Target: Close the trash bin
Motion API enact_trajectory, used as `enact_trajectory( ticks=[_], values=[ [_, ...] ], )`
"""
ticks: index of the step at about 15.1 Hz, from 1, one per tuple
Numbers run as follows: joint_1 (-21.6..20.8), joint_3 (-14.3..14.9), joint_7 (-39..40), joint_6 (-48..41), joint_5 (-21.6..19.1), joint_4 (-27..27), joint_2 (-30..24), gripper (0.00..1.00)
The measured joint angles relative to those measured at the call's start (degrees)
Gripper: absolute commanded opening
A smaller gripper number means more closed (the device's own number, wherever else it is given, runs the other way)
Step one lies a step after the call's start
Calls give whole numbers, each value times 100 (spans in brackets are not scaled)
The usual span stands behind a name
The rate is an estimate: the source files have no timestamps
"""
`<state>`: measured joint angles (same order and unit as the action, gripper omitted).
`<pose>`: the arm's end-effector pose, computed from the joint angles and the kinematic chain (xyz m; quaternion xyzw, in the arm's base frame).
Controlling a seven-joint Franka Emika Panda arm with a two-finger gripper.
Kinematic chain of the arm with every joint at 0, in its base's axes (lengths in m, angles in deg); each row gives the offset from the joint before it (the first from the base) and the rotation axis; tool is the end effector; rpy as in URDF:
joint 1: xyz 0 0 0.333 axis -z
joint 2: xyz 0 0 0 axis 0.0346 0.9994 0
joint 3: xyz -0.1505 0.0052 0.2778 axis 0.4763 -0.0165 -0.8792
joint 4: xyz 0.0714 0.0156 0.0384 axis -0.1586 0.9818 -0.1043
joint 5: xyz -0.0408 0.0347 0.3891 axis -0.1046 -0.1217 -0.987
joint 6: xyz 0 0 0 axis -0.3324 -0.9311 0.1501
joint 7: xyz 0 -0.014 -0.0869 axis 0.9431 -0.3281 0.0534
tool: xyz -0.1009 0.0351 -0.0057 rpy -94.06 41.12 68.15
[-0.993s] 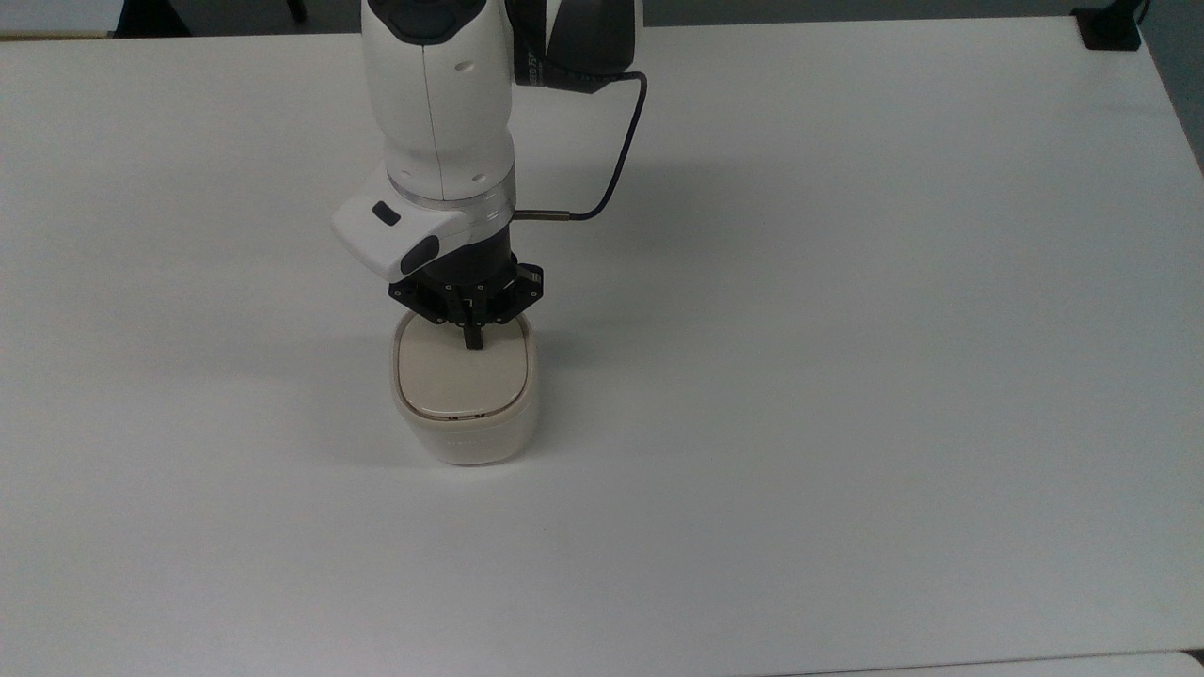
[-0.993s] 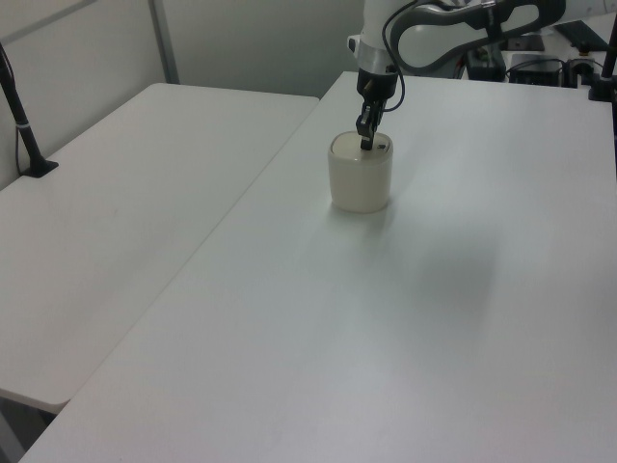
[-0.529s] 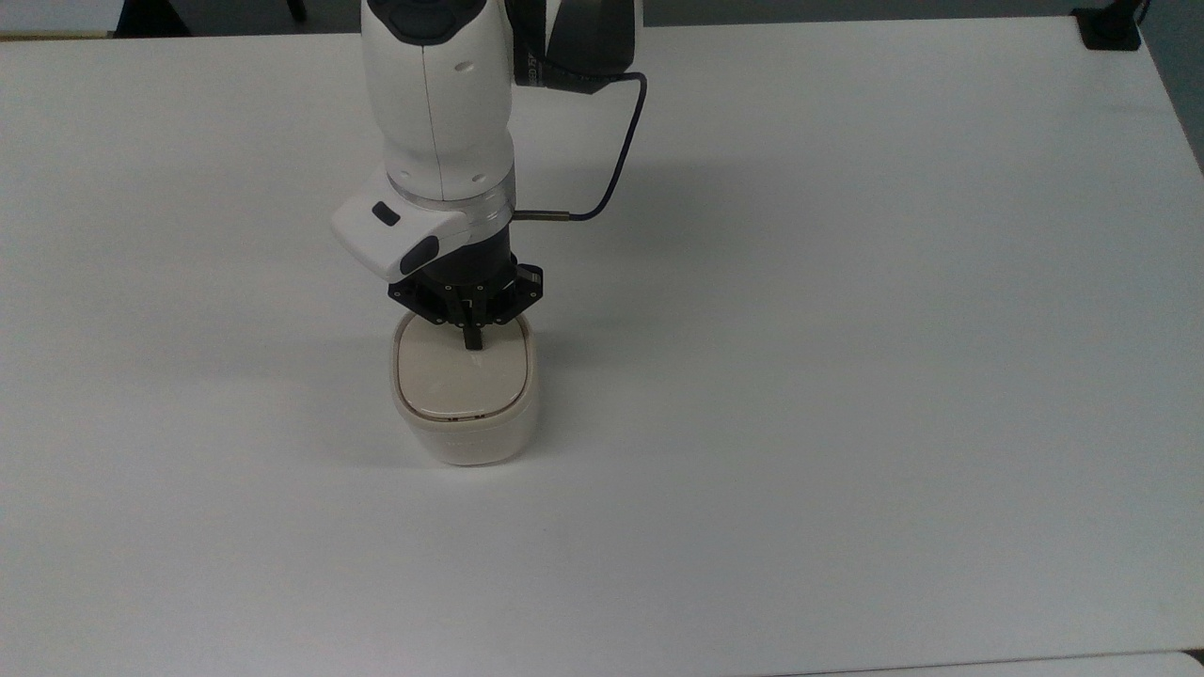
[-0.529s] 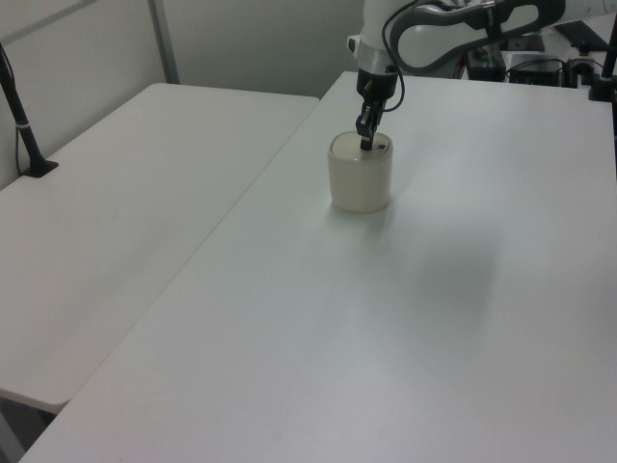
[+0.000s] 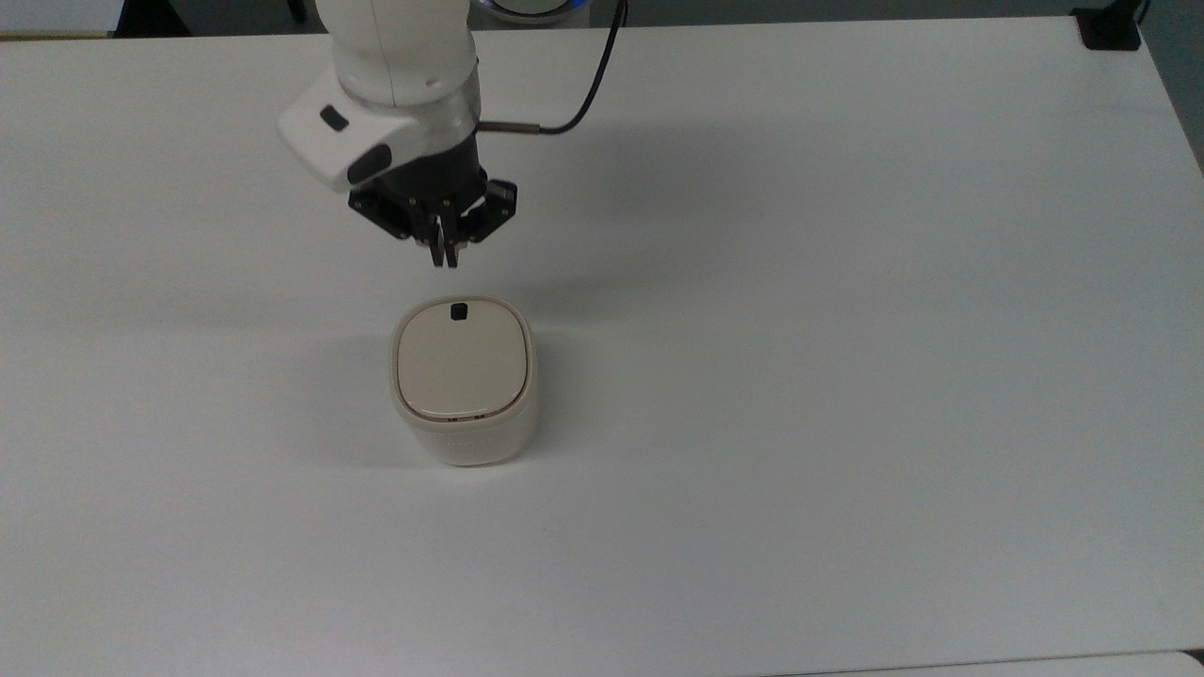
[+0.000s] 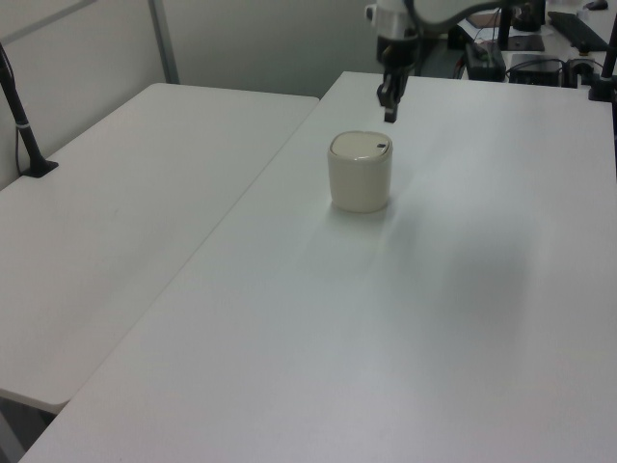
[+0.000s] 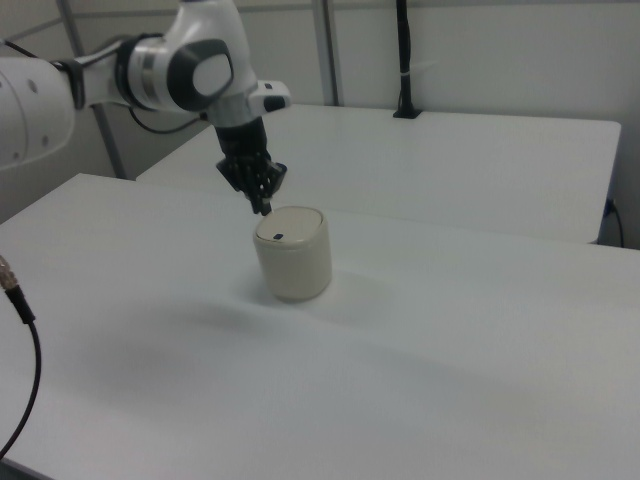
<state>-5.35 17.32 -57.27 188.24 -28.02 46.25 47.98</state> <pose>0.6710 -0.0083 0.5130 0.9992 -0.0057 0.0347 0.0198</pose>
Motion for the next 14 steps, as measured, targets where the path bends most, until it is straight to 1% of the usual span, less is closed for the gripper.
enact_trajectory(
  ticks=[2, 4, 10, 14],
  values=[
    [-23, -11, -323, -422, 1, 14, -273, 100],
    [-62, -20, -509, -641, 36, 105, -517, 100],
    [-56, -33, -467, -822, 45, 818, -1282, 100],
    [24, 3, -295, -1199, 45, 934, -1672, 100]
  ],
)
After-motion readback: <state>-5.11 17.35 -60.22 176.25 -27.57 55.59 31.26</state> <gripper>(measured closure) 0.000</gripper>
